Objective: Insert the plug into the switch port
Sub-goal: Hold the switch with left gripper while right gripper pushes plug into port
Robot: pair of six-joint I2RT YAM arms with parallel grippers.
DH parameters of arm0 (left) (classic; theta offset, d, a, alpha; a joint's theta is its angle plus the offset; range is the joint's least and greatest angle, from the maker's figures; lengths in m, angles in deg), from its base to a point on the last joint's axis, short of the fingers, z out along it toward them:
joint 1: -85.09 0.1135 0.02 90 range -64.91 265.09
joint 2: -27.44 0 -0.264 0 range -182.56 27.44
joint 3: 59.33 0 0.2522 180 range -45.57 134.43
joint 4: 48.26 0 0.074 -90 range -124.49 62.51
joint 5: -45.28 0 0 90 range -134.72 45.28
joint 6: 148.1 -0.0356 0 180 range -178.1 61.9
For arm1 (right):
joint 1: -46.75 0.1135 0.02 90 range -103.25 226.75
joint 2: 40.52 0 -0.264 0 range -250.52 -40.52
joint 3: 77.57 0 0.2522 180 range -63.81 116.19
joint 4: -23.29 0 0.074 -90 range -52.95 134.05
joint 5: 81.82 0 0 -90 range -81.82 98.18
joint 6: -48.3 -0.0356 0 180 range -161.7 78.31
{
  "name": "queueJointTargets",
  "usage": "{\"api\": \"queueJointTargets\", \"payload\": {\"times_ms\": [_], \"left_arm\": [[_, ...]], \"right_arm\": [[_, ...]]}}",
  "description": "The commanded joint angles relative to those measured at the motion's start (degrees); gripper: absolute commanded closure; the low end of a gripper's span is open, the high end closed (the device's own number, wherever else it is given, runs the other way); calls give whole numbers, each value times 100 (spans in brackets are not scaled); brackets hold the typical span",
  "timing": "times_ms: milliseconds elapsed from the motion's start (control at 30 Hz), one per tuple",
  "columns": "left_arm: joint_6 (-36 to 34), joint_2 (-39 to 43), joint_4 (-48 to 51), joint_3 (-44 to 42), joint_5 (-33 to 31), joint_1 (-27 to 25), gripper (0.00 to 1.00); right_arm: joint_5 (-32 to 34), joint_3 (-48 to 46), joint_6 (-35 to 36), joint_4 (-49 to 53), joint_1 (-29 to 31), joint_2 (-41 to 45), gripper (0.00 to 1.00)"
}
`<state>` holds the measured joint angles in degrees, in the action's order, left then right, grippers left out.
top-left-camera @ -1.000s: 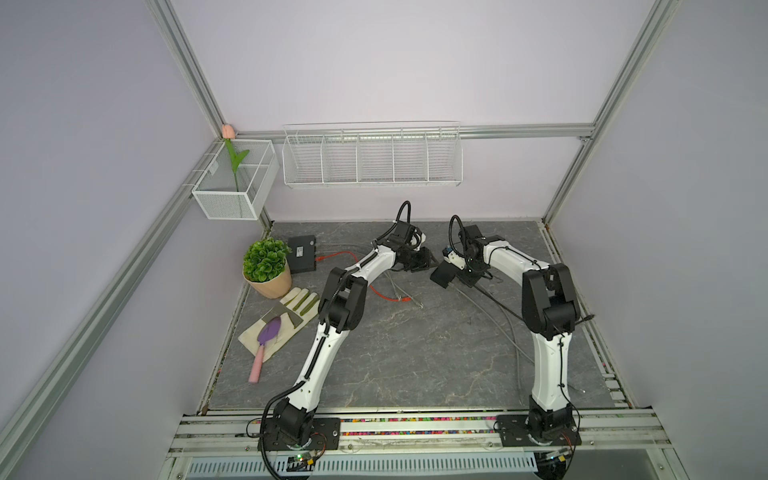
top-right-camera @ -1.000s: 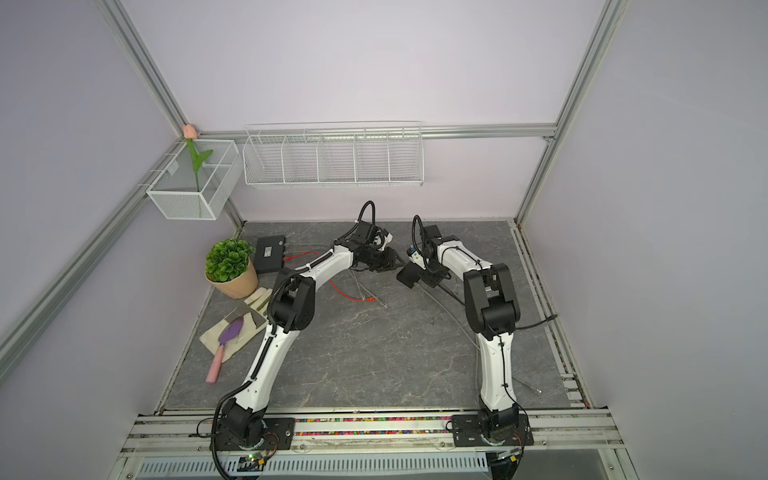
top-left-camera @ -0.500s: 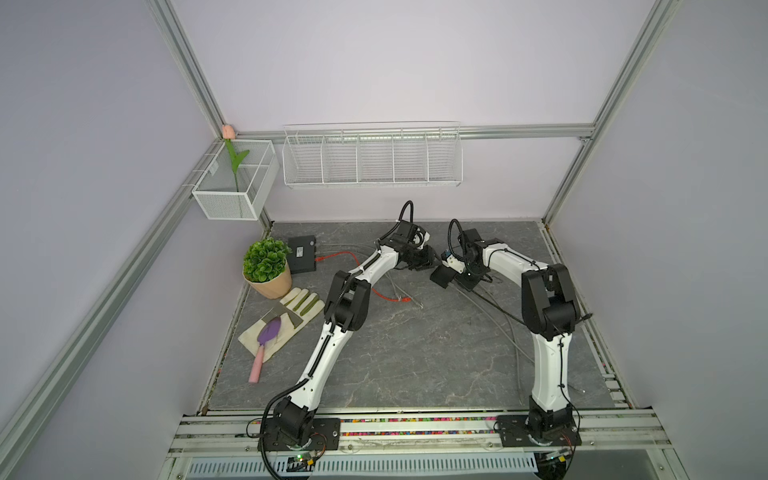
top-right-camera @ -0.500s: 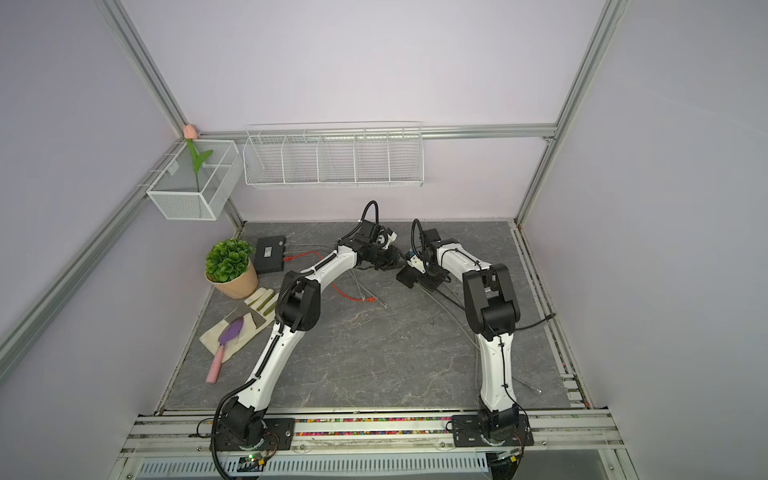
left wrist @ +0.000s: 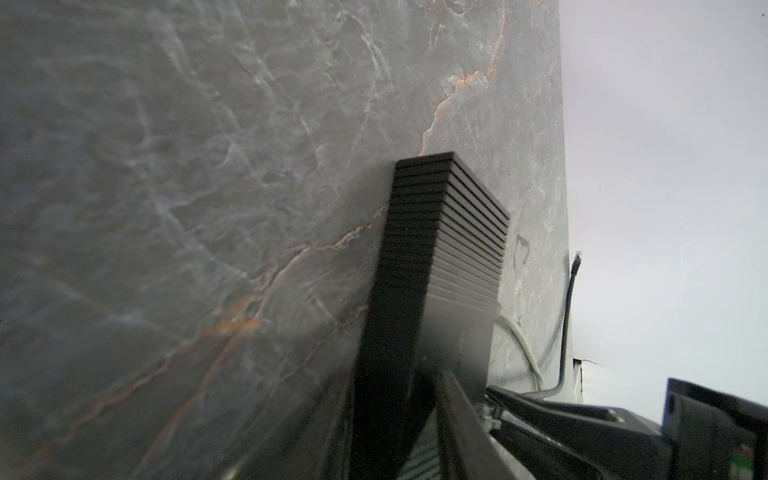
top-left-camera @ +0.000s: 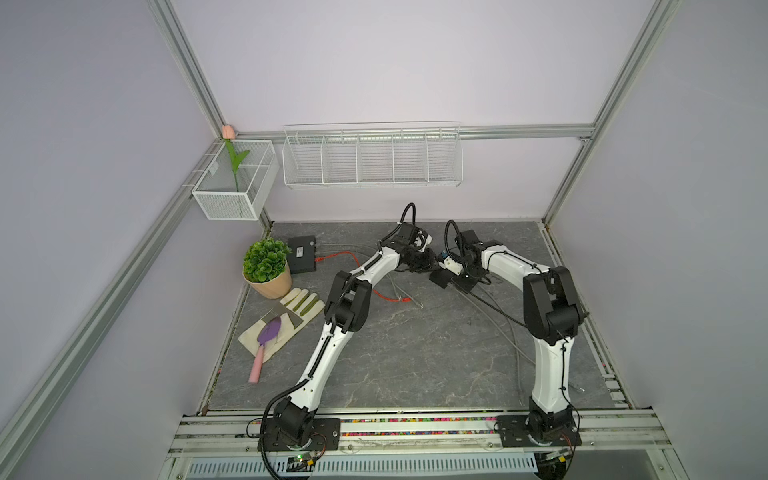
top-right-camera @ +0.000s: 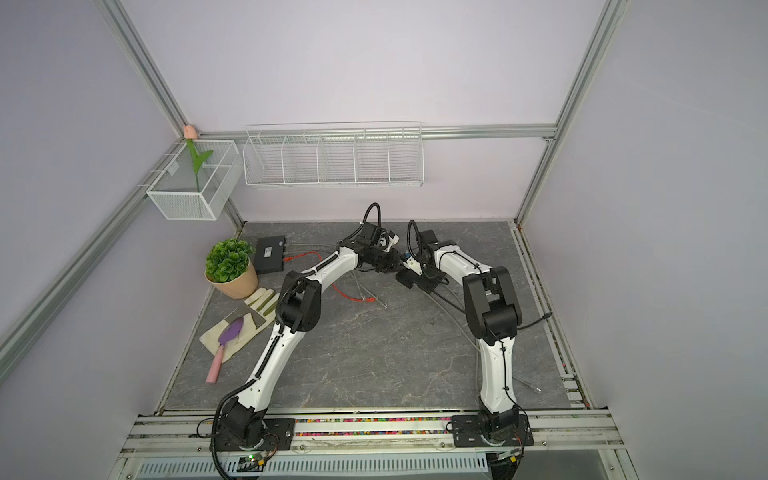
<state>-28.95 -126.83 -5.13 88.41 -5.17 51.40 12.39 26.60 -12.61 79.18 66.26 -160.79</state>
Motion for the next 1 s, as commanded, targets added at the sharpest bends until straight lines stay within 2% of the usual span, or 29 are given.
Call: {"api": "queueJointTargets", "payload": {"times_ms": [0, 633, 967], "left_arm": [[-180, 37, 381, -266, -70, -76, 67], [-330, 135, 482, -451, -143, -79, 69], [-622, 140, 760, -521, -191, -111, 70]], "right_arm": [[-175, -49, -51, -59, 70, 93, 93], [-228, 71, -78, 12, -46, -171, 93], [-273, 647, -78, 190, -45, -461, 93]]}}
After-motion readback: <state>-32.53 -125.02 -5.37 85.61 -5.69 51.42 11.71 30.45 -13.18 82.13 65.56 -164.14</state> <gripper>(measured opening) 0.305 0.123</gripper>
